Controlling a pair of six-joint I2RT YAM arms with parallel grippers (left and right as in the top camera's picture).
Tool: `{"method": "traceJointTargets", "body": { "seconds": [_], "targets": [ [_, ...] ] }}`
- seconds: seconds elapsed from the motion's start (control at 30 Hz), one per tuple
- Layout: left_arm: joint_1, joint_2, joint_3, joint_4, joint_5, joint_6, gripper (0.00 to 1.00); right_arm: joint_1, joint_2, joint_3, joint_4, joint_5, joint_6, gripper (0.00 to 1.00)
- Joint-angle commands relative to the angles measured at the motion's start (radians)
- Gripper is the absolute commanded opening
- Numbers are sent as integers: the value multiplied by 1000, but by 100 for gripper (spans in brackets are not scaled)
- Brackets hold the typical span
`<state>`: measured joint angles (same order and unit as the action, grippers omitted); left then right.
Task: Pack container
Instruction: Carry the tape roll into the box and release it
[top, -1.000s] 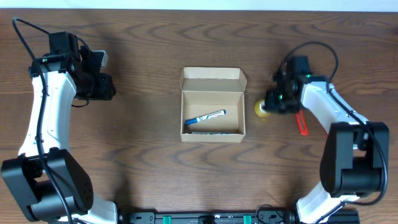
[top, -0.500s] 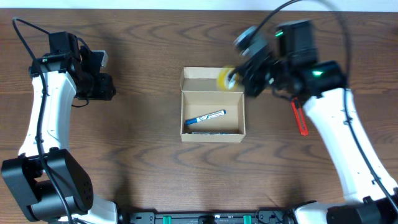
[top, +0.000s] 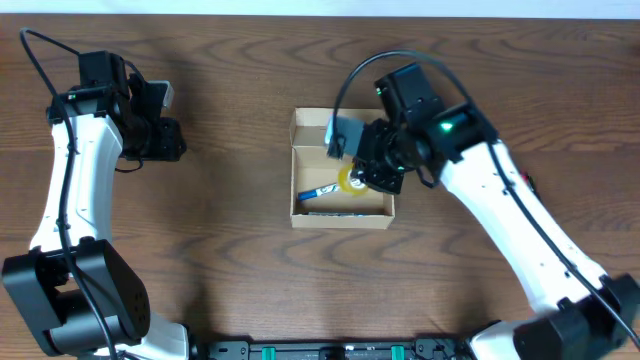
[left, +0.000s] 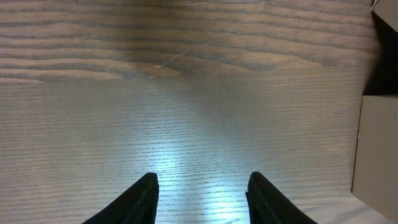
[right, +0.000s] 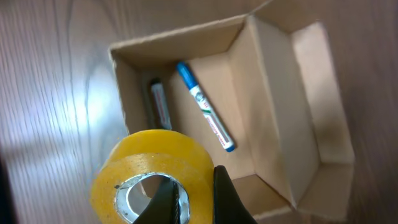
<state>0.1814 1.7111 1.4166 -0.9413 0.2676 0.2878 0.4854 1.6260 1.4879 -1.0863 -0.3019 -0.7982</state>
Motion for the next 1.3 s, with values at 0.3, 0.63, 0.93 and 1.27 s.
{"method": "traceJointTargets", "body": {
  "seconds": [0.3, 0.63, 0.93, 1.27],
  "targets": [
    [1, -6, -1, -5, 21, 0, 45, 29, 298, 2, 74, 55, -132, 1],
    [1, -6, -1, -5, 21, 0, 45, 31, 422, 2, 113, 50, -88, 1],
    [1, -6, -1, -5, 21, 0, 45, 32, 384, 2, 109, 51, -46, 32],
    [1, -6, -1, -9, 21, 0, 46, 29, 108, 11, 86, 33, 1, 44]
  ]
}}
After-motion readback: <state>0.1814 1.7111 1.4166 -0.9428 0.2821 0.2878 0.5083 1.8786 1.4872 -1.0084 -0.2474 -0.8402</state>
